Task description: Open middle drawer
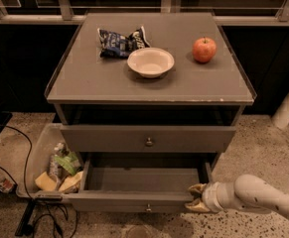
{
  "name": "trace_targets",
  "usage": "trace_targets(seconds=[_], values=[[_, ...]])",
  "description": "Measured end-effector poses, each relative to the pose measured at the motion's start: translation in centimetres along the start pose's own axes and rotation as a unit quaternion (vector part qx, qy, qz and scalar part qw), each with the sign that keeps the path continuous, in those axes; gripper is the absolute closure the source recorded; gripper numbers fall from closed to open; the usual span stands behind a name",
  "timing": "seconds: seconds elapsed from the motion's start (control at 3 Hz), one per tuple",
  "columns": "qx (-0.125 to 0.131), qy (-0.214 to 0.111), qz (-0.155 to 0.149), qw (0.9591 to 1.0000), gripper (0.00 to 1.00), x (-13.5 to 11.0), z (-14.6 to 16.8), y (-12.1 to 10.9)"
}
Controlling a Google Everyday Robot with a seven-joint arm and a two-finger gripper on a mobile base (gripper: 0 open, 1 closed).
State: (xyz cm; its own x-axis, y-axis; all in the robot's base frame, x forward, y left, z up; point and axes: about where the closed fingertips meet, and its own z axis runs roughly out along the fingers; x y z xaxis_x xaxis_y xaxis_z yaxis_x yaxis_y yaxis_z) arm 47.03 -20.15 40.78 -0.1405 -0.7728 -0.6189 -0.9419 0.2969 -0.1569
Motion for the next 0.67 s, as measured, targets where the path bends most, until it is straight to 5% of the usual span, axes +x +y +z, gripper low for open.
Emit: trace_targets(seconds=[0.33,0.67], values=[[0.000,0.000,0.000,1.0000,1.00,0.00,-0.31,-0.04],[0.000,0.000,0.000,1.0000,0.82,0.00,-0.31,-0.04]])
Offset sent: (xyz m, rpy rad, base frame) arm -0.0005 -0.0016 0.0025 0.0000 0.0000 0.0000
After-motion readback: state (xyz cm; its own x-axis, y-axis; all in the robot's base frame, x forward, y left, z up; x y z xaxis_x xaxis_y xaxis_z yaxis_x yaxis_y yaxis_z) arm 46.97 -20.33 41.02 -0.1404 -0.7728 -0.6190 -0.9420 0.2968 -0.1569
